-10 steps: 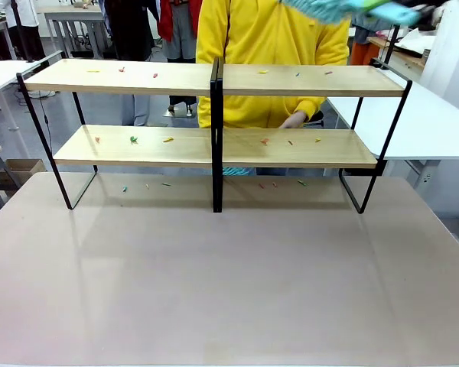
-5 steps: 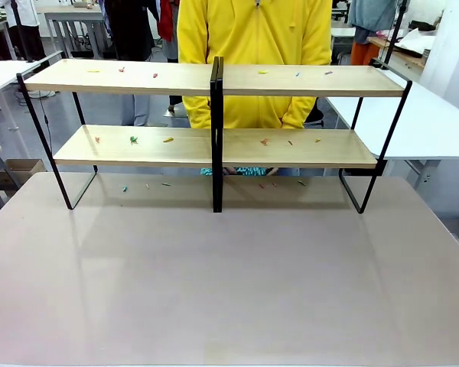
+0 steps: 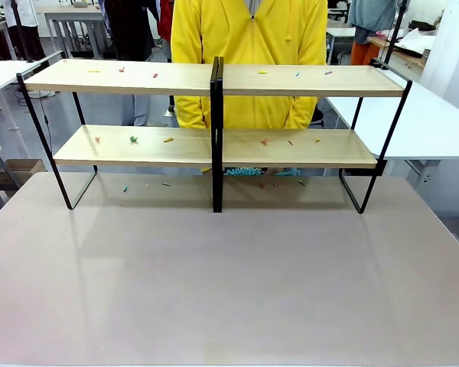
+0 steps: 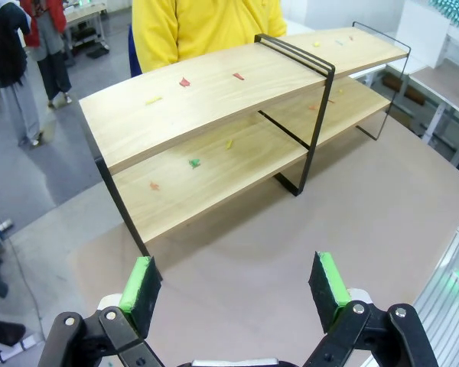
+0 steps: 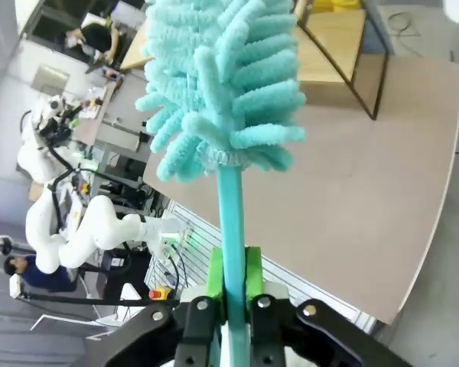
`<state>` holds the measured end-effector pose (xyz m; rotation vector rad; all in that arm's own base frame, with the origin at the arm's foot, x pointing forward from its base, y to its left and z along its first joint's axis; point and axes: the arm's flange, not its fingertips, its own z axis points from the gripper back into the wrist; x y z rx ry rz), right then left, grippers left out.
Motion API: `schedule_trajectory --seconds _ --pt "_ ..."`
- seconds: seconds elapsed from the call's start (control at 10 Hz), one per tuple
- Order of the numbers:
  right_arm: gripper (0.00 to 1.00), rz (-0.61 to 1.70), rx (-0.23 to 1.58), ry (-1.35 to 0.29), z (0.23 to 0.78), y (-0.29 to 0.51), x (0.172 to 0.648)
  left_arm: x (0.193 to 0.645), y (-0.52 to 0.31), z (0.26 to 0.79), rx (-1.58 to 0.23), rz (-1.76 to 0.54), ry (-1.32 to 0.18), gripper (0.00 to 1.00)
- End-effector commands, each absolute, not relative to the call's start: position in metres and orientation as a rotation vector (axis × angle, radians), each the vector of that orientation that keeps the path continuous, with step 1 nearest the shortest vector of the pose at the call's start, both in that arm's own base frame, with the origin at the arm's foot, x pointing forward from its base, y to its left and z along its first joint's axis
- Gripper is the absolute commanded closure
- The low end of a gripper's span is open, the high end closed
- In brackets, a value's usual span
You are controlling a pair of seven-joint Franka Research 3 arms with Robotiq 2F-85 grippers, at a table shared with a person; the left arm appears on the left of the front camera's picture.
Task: Clean the shelves.
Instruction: Pick up the Duster when the human hands it over, then clean a randomly selected level of the Shelf with the Duster.
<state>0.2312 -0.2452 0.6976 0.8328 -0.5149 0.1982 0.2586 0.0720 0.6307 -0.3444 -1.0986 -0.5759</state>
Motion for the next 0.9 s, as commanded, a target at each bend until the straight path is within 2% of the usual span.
schedule_trajectory --seconds 0.0,0.8 --pt "1.00 0.229 0.856 -0.527 0.7072 -0.2384 0.2308 0.2600 0.0717 0.6305 -0.350 -0.576 -1.106 0.00" --pt "1.00 0.229 0.856 -0.527 0.7072 -0.2384 0.2308 0.2600 0.0717 0.6305 -0.350 -0.576 -1.106 0.00"
